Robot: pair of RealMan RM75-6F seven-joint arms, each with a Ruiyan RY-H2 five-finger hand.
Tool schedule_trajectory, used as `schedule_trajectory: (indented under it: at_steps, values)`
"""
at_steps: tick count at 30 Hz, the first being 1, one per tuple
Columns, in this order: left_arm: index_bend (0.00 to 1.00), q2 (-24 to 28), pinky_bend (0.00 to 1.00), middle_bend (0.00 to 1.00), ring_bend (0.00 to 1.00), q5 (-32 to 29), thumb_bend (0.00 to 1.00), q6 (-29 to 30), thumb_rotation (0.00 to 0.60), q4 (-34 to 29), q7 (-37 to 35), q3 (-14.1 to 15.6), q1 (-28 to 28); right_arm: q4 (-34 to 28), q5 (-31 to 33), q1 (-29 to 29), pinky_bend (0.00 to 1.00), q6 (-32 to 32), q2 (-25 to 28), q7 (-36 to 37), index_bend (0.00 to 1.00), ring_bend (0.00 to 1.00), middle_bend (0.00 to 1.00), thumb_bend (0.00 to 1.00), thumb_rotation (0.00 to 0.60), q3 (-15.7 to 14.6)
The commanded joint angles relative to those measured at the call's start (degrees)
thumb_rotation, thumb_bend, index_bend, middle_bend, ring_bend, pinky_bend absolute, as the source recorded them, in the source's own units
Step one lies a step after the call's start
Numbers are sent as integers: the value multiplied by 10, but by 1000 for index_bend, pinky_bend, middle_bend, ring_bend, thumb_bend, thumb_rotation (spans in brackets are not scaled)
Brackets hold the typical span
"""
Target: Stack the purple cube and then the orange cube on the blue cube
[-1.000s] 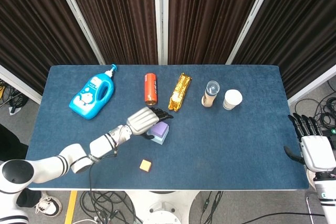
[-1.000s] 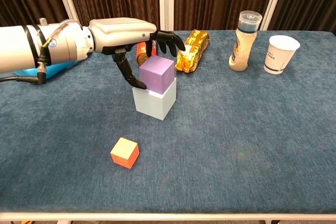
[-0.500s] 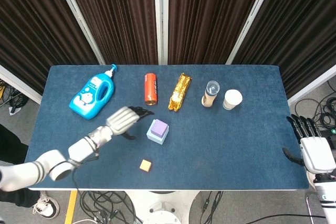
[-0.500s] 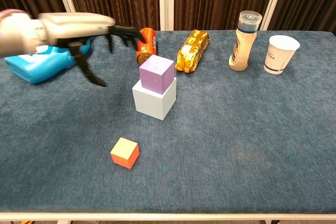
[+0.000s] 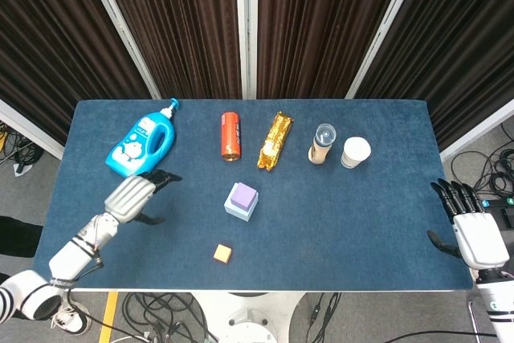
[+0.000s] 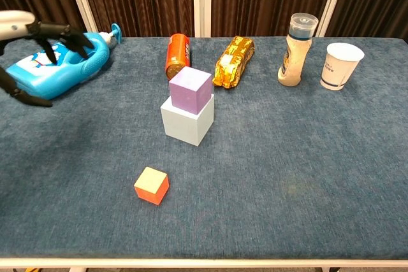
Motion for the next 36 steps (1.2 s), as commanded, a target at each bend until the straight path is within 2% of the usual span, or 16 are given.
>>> schedule_trajectory:
  at_steps: [1,5,9,19,29,36]
  values:
    - [265,10,348,397,246,15,161,-9,600,-14,-70,28,24,0,2,1,0,-2,-1,-2,17,0,53,194,600,0]
    - [294,-2,348,431,268,78,160,20,600,-2,-91,41,30,1,7,4,0,-11,-3,-7,17,0,53,193,600,1]
    - [319,-45,361,453,290,170,160,86,600,73,-63,47,31,1,10,6,0,-15,-4,-8,17,0,53,193,600,1]
    - [335,-93,405,469,310,319,161,145,600,180,23,80,4,4,16,8,0,-20,-4,0,17,0,53,193,600,3]
    - [335,-116,411,469,315,373,161,157,600,199,87,67,-43,1,17,12,0,-26,-3,-4,17,0,53,193,600,2]
    - [334,-137,414,469,315,401,161,139,600,222,134,71,-73,1,18,10,0,-21,-1,2,17,0,54,194,600,3]
